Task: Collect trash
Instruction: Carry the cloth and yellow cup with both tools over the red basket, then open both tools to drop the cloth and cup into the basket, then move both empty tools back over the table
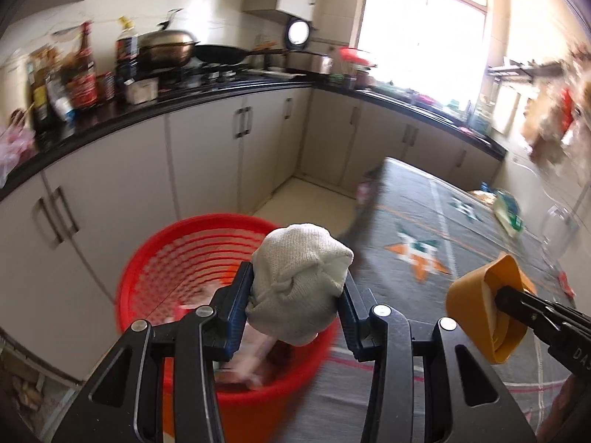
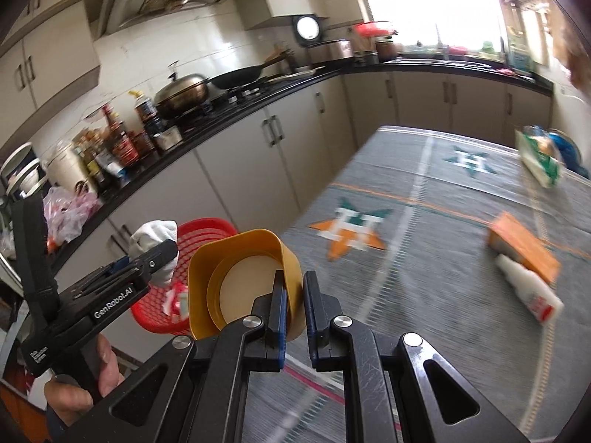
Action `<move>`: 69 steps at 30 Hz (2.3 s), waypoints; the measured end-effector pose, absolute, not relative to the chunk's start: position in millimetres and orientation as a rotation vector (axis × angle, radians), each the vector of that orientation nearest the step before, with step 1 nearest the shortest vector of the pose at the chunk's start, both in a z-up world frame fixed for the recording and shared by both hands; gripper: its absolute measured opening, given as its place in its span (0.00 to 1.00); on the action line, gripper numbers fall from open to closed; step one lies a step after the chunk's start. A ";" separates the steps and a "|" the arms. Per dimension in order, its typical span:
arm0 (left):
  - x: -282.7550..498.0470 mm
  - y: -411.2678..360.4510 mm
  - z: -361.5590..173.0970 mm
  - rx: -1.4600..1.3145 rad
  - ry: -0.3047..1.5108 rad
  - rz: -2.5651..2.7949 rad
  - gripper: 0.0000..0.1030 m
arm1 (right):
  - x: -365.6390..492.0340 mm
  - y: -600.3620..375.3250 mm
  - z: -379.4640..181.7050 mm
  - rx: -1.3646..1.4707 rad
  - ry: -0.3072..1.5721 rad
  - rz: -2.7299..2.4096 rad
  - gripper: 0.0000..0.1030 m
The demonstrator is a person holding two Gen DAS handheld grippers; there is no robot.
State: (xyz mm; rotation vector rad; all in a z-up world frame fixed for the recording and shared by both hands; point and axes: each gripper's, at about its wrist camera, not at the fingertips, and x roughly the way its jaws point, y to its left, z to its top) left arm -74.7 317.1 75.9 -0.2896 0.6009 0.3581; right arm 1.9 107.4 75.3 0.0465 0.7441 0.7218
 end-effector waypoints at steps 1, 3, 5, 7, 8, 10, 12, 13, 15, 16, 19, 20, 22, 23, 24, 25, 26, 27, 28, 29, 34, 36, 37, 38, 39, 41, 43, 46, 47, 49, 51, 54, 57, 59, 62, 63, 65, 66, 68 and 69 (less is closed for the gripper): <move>-77.0 325.4 74.3 -0.298 0.606 0.371 0.41 | 3.1 119.9 75.4 0.045 0.750 0.740 0.10; -81.8 340.3 71.0 -0.316 0.611 0.400 0.41 | 4.6 136.9 75.6 0.043 0.759 0.764 0.10; -85.7 353.9 68.4 -0.333 0.612 0.419 0.41 | 6.8 154.8 75.6 0.034 0.769 0.778 0.10; -87.9 365.0 64.9 -0.349 0.616 0.438 0.41 | 10.7 174.8 75.0 0.025 0.778 0.794 0.10; -88.5 370.5 62.8 -0.357 0.619 0.444 0.41 | 11.9 183.1 74.4 0.019 0.782 0.796 0.10; -90.3 380.4 57.7 -0.369 0.626 0.457 0.41 | 14.0 196.1 72.4 0.008 0.793 0.801 0.10; -90.5 387.4 51.4 -0.381 0.638 0.461 0.41 | 16.3 209.4 69.9 -0.003 0.802 0.806 0.10; -89.7 391.4 48.0 -0.386 0.645 0.459 0.41 | 17.5 217.1 67.8 -0.013 0.810 0.810 0.10; -88.6 395.0 42.6 -0.393 0.657 0.460 0.41 | 19.4 225.0 65.0 -0.023 0.815 0.811 0.10; -87.5 396.3 39.7 -0.393 0.663 0.457 0.41 | 21.0 231.2 62.3 -0.033 0.820 0.810 0.10; -85.8 399.0 33.1 -0.393 0.676 0.452 0.41 | 26.4 244.5 55.1 -0.042 0.840 0.809 0.10; -85.3 399.8 31.2 -0.391 0.679 0.452 0.41 | 28.0 247.8 53.1 -0.044 0.845 0.809 0.10; -84.8 401.9 28.4 -0.395 0.683 0.449 0.41 | 31.5 253.8 47.1 -0.050 0.857 0.807 0.10; -84.2 401.9 27.7 -0.396 0.684 0.448 0.41 | 33.3 256.3 44.3 -0.052 0.863 0.806 0.10; -84.1 403.0 26.5 -0.396 0.685 0.448 0.41 | 35.2 259.0 41.1 -0.054 0.872 0.806 0.10; -83.2 404.1 26.0 -0.397 0.684 0.448 0.41 | 36.2 260.8 39.3 -0.054 0.876 0.806 0.10; -82.7 404.3 25.3 -0.395 0.684 0.448 0.42 | 37.7 262.7 36.8 -0.054 0.883 0.807 0.10; -82.0 404.7 24.5 -0.395 0.687 0.446 0.45 | 39.2 264.4 34.7 -0.053 0.887 0.806 0.11; -81.2 405.6 24.0 -0.398 0.689 0.444 0.47 | 39.5 265.1 33.8 -0.053 0.887 0.803 0.13; -80.7 406.2 23.3 -0.401 0.693 0.444 0.49 | 40.6 265.4 33.2 -0.051 0.885 0.799 0.13; -80.1 405.9 25.3 -0.403 0.692 0.453 0.57 | 43.1 260.7 37.5 -0.008 0.880 0.806 0.39; -81.0 404.4 28.4 -0.404 0.686 0.447 0.57 | 42.1 256.4 42.5 0.006 0.865 0.814 0.39; -81.5 403.2 30.1 -0.403 0.683 0.451 0.57 | 41.4 255.7 44.2 0.011 0.861 0.815 0.39; -82.4 402.0 31.9 -0.405 0.679 0.451 0.57 | 40.6 253.2 46.4 0.017 0.859 0.816 0.39; -83.4 399.5 34.3 -0.408 0.675 0.445 0.57 | 39.3 249.6 49.1 0.027 0.855 0.822 0.39; -84.7 393.3 38.5 -0.403 0.671 0.434 0.57 | 34.8 241.3 53.6 0.031 0.843 0.826 0.39; -85.3 385.2 44.0 -0.390 0.665 0.420 0.57 | 32.5 232.5 56.2 0.033 0.837 0.825 0.39; -85.1 371.5 53.0 -0.369 0.656 0.400 0.58 | 29.6 213.9 59.5 0.050 0.832 0.818 0.39; -84.9 366.0 55.4 -0.365 0.653 0.392 0.58 | 29.0 205.1 60.8 0.059 0.830 0.810 0.39; -83.8 354.9 60.8 -0.355 0.651 0.376 0.59 | 27.6 189.6 62.8 0.076 0.832 0.803 0.39; -81.4 341.6 65.4 -0.339 0.653 0.356 0.60 | 26.6 175.5 63.8 0.083 0.830 0.797 0.39; -77.9 320.4 70.9 -0.311 0.659 0.324 0.60 | 23.1 145.9 65.2 0.090 0.821 0.780 0.39; -72.9 292.6 76.6 -0.269 0.669 0.284 0.60 | 21.9 110.7 65.4 0.101 0.813 0.754 0.39; -70.2 276.9 79.0 -0.247 0.676 0.255 0.60 | 23.7 85.3 65.4 0.106 0.809 0.727 0.39; -62.6 246.0 82.8 -0.218 0.695 0.193 0.61 | 31.5 39.1 65.5 0.138 0.800 0.672 0.39; -58.5 231.9 84.0 -0.204 0.704 0.172 0.62 | 35.7 21.8 65.5 0.158 0.798 0.646 0.39; -51.6 209.2 85.9 -0.176 0.717 0.136 0.63 | 45.1 -13.6 65.8 0.215 0.795 0.600 0.39; -47.1 197.9 86.5 -0.166 0.728 0.114 0.63 | 50.0 -29.1 65.7 0.241 0.793 0.579 0.39; -40.9 178.1 86.5 -0.151 0.746 0.072 0.63 | 61.6 -65.0 64.0 0.291 0.789 0.513 0.39; -36.1 164.8 86.6 -0.143 0.760 0.043 0.63 | 65.8 -77.4 62.7 0.305 0.788 0.490 0.39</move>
